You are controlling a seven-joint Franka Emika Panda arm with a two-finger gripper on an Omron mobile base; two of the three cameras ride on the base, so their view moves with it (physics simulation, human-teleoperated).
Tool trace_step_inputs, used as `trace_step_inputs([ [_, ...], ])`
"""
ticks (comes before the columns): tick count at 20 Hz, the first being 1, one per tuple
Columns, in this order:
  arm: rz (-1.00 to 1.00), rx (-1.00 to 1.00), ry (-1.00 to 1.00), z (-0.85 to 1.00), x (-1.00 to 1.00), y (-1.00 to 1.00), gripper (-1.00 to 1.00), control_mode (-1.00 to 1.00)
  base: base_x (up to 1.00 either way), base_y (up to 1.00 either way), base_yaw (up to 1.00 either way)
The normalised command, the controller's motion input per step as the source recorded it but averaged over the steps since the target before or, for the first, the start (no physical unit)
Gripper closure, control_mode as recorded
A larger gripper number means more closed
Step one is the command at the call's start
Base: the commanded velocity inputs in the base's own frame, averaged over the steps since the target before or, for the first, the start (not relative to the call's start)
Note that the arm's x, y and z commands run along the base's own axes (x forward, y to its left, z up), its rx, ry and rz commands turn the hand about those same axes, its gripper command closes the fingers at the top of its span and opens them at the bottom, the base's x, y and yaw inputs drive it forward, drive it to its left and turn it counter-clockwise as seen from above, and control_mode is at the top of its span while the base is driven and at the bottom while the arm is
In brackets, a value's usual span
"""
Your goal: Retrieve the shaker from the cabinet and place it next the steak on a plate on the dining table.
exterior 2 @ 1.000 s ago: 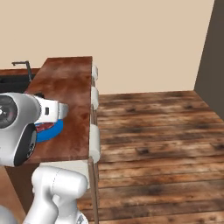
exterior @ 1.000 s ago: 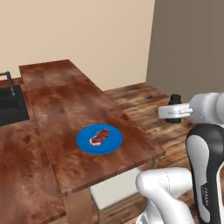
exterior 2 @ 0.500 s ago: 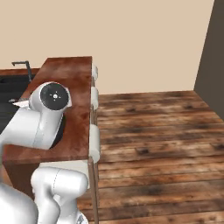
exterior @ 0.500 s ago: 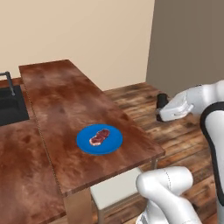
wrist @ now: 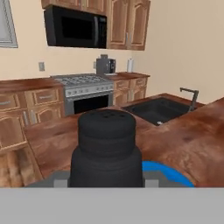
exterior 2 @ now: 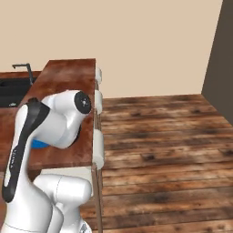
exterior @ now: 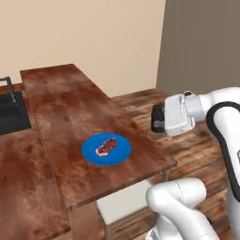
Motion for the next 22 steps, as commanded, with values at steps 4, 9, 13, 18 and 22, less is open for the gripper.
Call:
trace_step_inputs([
  [4,0.05,-0.04,0.02,0.0,0.67,0.45,1.0,-1.0,0.0,0.0,0.0],
  [9,0.0,-0.03,0.07,0.0,0.34,0.51,1.0,-1.0,0.0,0.0,0.0],
  [13,0.0,0.0,0.11,-0.12,0.4,0.46,1.0,-1.0,0.0,0.0,0.0],
  [18,0.07,0.02,0.09,-0.22,0.43,0.15,1.0,-1.0,0.0,0.0,0.0],
  [22,0.2,0.13,0.02,-0.25,0.32,0.0,1.0,-1.0,0.0,0.0,0.0],
])
